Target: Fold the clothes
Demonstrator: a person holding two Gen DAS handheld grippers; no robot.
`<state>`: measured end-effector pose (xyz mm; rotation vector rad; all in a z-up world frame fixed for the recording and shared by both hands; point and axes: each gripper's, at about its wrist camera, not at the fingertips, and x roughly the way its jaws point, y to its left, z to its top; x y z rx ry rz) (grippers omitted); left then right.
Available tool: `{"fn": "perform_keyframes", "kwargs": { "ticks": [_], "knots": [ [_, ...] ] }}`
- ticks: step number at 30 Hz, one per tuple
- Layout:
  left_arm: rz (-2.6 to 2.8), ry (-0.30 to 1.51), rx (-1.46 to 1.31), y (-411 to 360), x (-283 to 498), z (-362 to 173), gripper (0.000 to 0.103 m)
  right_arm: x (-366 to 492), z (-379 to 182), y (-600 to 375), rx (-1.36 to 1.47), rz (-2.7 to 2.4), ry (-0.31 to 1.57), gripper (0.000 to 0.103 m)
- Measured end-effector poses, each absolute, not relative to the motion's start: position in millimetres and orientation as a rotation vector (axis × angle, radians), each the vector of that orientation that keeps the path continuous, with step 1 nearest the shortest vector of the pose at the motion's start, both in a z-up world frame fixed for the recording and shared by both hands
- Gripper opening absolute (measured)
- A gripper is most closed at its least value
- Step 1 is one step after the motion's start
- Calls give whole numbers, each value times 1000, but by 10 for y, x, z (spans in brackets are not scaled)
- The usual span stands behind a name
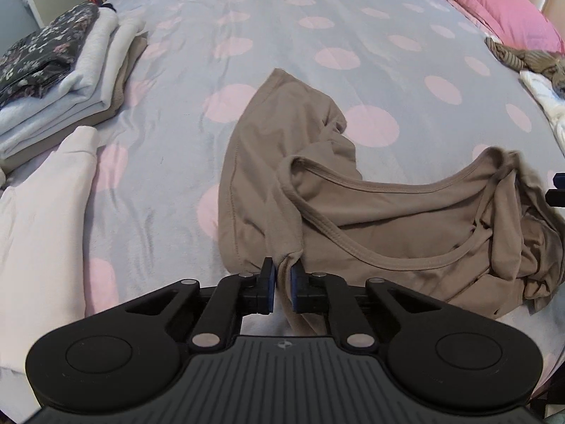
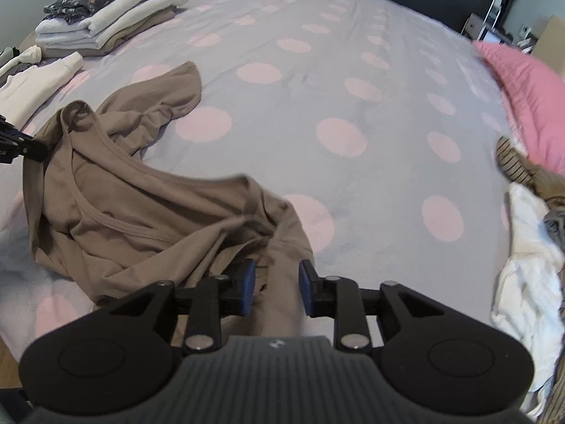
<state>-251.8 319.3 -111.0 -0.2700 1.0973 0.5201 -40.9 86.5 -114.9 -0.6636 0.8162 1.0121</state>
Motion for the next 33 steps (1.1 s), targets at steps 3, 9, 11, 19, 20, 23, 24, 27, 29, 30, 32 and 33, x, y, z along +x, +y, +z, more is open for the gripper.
{"fn": "perform_keyframes", "kwargs": {
  "ticks": [3,9,11,19,20,23,24,27,29,30,32,33],
  "knots": [
    [528,1099,-279,3228,-2548,-1120,6,-464,-1118,876,-665,1029,773,30],
    [522,1109,-299,3273,-2530,-1175,6,-382,-1242,998,-685,1036,767,31],
    [517,1111,-296,3290,-2504,-1185,6,-278,-1288,1062,-660,1013,793,36],
    [513,1125,-317,3365,-2490,-1245,6,-161,-1538,1163,-679,971,861,3],
    [512,1120,-320,3372,-2499,-1235,3,-165,-1509,1153,-677,960,847,3],
    [513,1095,-324,3405,-2540,-1185,3,-176,-1422,1124,-671,925,805,2],
    [522,1083,-327,3424,-2563,-1165,2,-179,-1392,1114,-669,914,790,2],
    [554,1033,-348,3491,-2660,-1069,2,-191,-1297,1051,-684,853,716,1],
    [577,989,-362,3531,-2739,-980,2,-199,-1238,1006,-707,803,655,1],
    [586,962,-365,3543,-2782,-924,2,-207,-1200,979,-709,782,626,1],
    [596,905,-371,3560,-2864,-801,2,-223,-1124,927,-712,740,569,1],
    [599,875,-375,3562,-2906,-731,2,-233,-1084,900,-714,720,539,1]
  ]
}}
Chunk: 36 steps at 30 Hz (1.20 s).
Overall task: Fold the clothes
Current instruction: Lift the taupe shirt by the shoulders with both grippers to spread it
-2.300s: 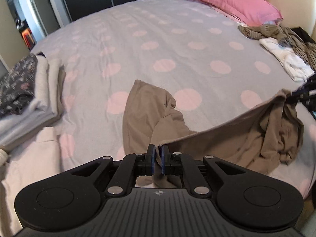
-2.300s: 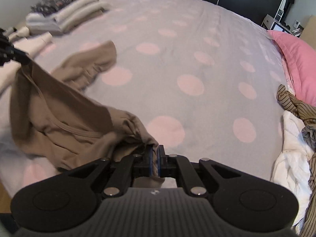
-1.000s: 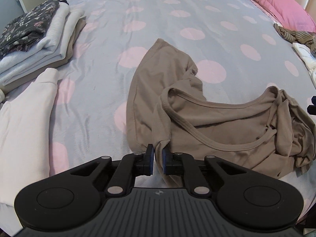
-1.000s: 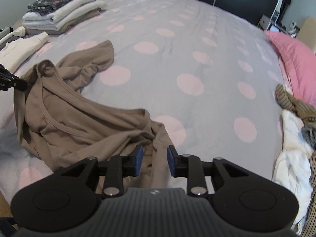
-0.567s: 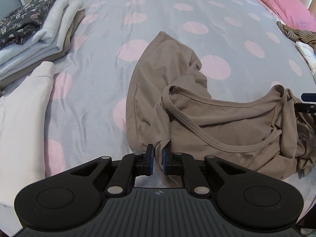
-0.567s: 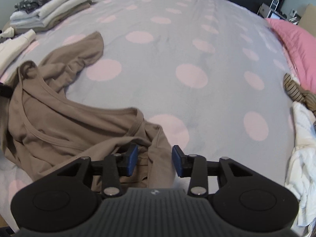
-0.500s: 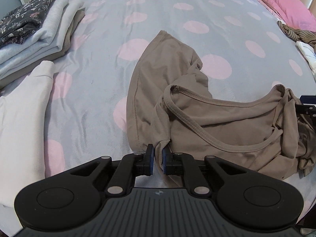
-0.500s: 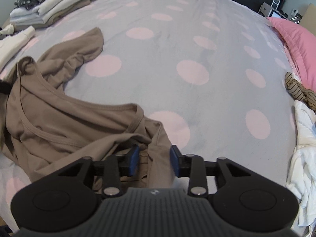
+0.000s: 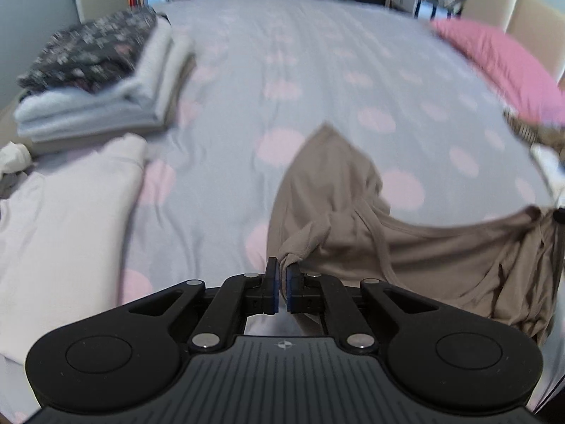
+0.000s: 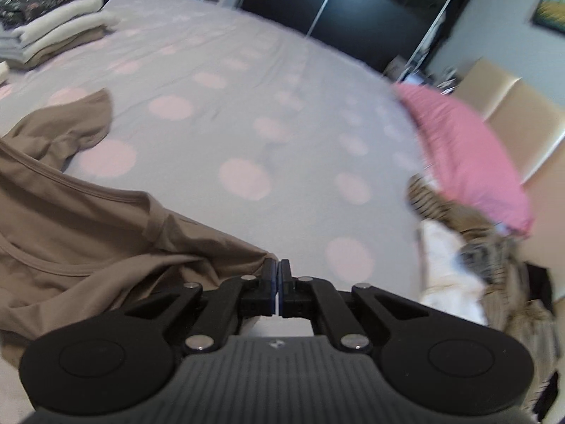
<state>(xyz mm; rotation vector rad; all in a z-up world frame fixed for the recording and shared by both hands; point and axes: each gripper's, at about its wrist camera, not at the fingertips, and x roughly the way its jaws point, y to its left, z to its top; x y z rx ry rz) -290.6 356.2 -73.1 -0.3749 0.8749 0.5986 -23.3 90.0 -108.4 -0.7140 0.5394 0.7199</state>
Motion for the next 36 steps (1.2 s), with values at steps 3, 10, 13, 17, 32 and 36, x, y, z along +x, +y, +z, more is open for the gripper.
{"fn": "perform_keyframes", "kwargs": {
  "ticks": [3,10,13,17,32,36],
  "knots": [
    [596,774,-371,3545,-3006,-497,2,-324,-889,826,-718,678,428,1],
    [554,536,-333,3432,-3236,244,2,-569,-187,520,-671,617,175,1],
    [527,429,-321,3366,-3346,633,2,-647,248,343,-612,619,100,0],
    [481,285,-297,3236,-3545,1145,2,-832,829,143,-576,610,-51,0],
    [384,-108,-213,2638,-4561,1957,1,-1764,1891,-804,-316,572,-421,1],
    [370,-131,-218,2601,-4620,2046,1,-1914,2025,-921,-267,577,-462,1]
  ]
}}
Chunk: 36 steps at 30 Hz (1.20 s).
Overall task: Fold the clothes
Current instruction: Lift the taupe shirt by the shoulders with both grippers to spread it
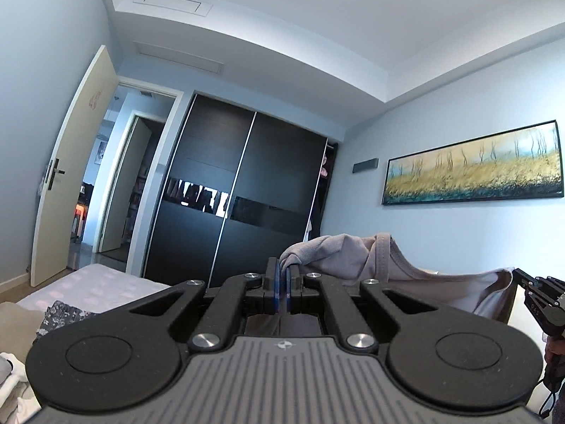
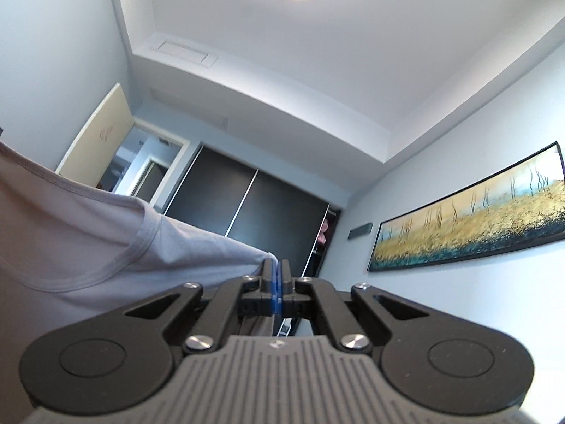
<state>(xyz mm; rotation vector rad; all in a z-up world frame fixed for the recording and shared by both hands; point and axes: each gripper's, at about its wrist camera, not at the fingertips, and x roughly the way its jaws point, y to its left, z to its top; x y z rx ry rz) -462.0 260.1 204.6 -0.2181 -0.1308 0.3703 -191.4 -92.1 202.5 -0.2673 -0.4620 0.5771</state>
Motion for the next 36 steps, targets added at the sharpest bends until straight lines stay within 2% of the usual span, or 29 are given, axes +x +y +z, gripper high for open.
{"fn": "perform_keyframes", "kwargs": {
  "ticks": [5,11,23,36],
  "knots": [
    [366,-54,-236,2705,-4409,1979,1,-1877,2023,-842,-258,578,-444,1],
    [385,188,-286,3085,-3795,1511,1,-1508,1687,-533,-311,605,-273,1],
    [481,640,-241,3896,-2296,229,1,-157,258,720,-607,649,148,1],
    [487,886,-355,4566,-1502,-1221,2,775,-1221,1660,-756,647,427,1]
  ]
}}
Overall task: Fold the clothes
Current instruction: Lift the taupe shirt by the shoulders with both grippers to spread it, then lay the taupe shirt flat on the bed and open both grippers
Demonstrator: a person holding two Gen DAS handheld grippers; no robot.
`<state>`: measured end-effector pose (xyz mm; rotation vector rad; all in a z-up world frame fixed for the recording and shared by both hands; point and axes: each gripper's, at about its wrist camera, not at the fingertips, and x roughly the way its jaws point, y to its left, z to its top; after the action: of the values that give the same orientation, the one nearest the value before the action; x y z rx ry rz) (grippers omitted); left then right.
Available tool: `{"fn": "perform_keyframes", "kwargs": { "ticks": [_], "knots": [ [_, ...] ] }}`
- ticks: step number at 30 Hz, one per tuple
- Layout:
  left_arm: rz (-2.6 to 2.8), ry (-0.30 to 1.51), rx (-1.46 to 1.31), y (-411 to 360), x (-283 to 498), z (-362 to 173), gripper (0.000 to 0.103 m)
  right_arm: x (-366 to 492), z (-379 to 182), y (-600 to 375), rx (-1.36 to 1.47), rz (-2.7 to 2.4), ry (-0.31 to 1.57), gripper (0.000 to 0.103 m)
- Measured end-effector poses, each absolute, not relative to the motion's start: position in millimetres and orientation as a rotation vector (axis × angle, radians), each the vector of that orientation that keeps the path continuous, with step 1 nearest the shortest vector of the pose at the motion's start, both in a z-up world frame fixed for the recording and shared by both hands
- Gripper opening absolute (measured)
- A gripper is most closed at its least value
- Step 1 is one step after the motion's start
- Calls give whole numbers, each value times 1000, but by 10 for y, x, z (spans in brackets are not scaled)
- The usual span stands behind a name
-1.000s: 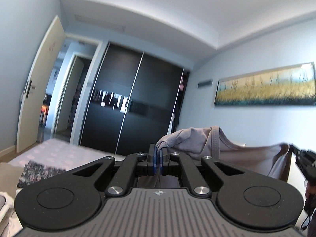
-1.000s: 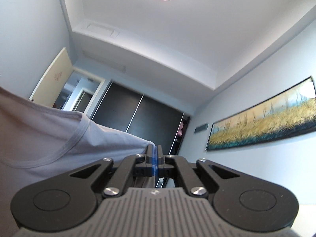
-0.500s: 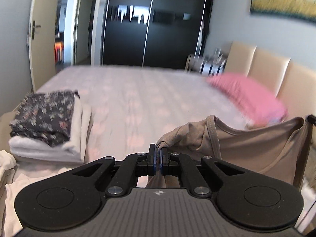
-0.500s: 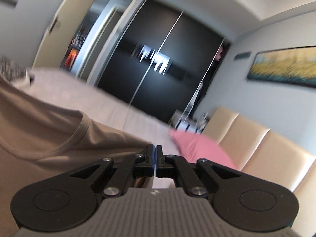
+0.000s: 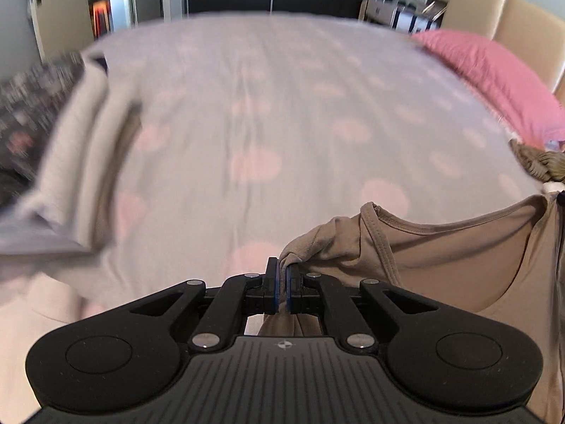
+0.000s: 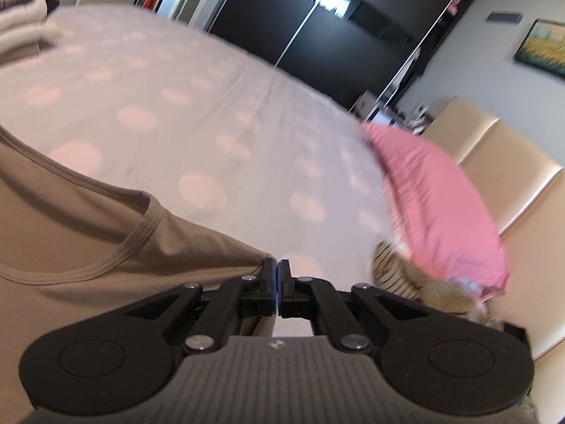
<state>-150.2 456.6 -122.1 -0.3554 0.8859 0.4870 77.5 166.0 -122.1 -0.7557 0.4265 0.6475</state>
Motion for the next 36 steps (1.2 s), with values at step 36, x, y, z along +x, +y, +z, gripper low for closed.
{"fn": "perform_keyframes", "kwargs": {
  "ticks": [36],
  "knots": [
    [509,1008,-522,4169,-2739,-446,43,178,-1122,495,-579,800,983,35]
  ]
}}
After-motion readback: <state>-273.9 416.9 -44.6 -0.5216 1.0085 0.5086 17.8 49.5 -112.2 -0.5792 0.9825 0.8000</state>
